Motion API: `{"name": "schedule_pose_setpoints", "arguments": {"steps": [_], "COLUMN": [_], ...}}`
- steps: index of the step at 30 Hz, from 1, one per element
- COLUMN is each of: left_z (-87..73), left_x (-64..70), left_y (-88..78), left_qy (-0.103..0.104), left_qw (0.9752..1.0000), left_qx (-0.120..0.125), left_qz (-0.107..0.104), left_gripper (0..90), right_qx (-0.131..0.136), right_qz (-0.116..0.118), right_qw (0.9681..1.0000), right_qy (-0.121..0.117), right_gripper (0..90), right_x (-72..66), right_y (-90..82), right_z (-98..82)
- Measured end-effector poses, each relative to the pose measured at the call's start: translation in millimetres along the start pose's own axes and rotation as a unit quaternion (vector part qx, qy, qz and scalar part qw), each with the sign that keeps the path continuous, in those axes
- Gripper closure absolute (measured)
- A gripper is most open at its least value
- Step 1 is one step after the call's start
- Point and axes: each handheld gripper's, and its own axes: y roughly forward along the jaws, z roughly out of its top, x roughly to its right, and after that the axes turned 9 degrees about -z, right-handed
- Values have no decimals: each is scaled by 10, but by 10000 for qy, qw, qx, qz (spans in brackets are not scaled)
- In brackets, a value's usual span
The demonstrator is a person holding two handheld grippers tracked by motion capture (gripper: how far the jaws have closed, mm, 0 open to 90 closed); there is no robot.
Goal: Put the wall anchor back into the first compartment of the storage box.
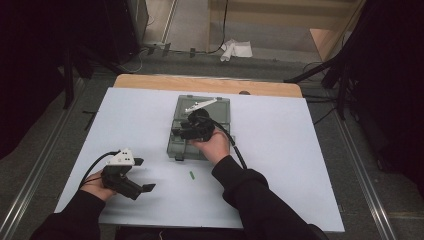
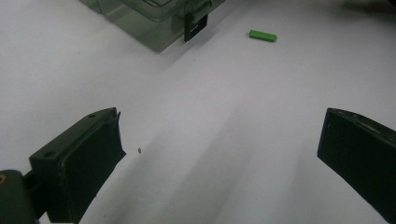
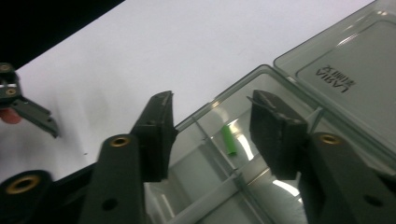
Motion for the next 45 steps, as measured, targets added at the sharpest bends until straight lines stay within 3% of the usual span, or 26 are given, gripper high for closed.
{"name": "schedule_pose_setpoints", "arguments": {"steps": [7,14,16,19,20,25,45], "left_z": [-23,-21,-13,-22,-31,-29,32], "left_x": [-30,-17,-16,-16,-21,-33,-50], "left_y": [-28,-40,-58,-64,-57,-69,-9], "left_qy": [-88,-35,-21,-19,-18,-45,66], "left_qw": [9998,9999,10000,10000,9999,9998,9998], "left_qx": [125,95,-28,27,130,172,88], "left_qz": [-99,-86,-65,-60,-86,-79,-160], "left_gripper": [0,0,0,0,0,0,0], "right_qx": [-30,114,103,135,140,150,180], "right_qz": [227,366,391,465,475,501,640], "right_qw": [9997,9992,9991,9986,9986,9982,9970], "right_qy": [-40,-104,-151,-192,-189,-306,-398], "right_gripper": [443,392,382,373,370,351,332], "right_x": [-51,-86,-111,-134,-141,-170,-189], "right_y": [-152,-272,-299,-341,-356,-419,-689], "right_z": [-53,-93,-102,-127,-136,-204,-429]}}
